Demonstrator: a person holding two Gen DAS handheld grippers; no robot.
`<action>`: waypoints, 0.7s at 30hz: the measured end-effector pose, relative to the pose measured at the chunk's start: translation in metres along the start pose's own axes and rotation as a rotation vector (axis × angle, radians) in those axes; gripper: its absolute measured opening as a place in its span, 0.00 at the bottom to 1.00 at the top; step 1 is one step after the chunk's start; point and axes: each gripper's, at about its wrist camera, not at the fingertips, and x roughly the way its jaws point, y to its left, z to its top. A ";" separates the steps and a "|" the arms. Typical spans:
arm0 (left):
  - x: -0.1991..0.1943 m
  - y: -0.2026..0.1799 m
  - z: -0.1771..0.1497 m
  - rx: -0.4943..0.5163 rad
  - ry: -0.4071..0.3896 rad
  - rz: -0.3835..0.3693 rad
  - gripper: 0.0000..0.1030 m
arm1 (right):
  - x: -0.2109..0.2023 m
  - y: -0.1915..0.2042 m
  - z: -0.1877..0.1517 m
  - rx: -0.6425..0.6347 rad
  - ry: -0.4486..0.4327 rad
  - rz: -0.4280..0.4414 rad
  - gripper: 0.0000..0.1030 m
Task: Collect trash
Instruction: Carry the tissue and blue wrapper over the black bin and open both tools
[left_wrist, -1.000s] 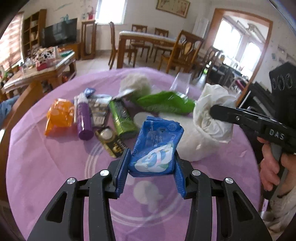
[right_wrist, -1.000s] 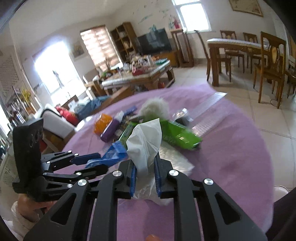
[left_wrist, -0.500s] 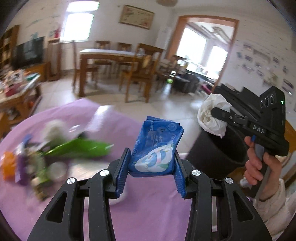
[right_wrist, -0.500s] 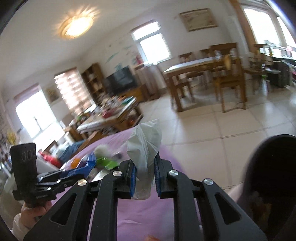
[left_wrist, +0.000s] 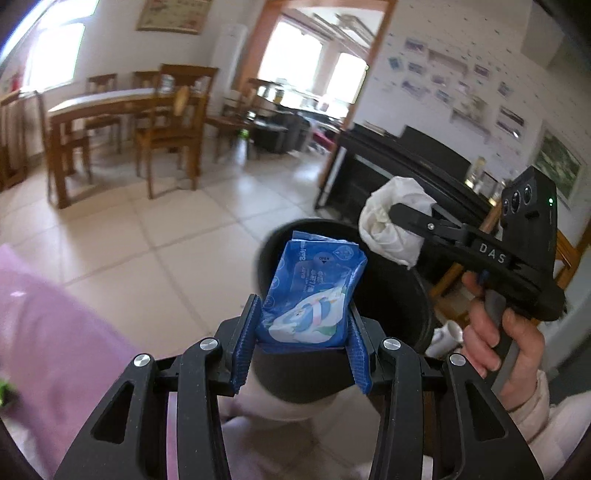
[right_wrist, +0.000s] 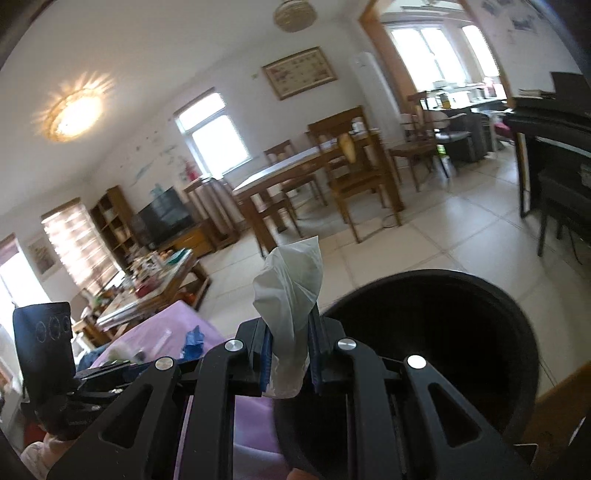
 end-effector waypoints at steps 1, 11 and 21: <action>0.014 -0.008 0.003 0.010 0.014 -0.014 0.42 | -0.001 -0.008 0.000 0.010 -0.005 -0.015 0.16; 0.104 -0.049 0.001 0.054 0.110 -0.043 0.42 | -0.004 -0.053 -0.011 0.094 0.006 -0.065 0.17; 0.110 -0.053 -0.003 0.086 0.126 0.025 0.90 | -0.004 -0.074 -0.016 0.174 0.019 -0.064 0.94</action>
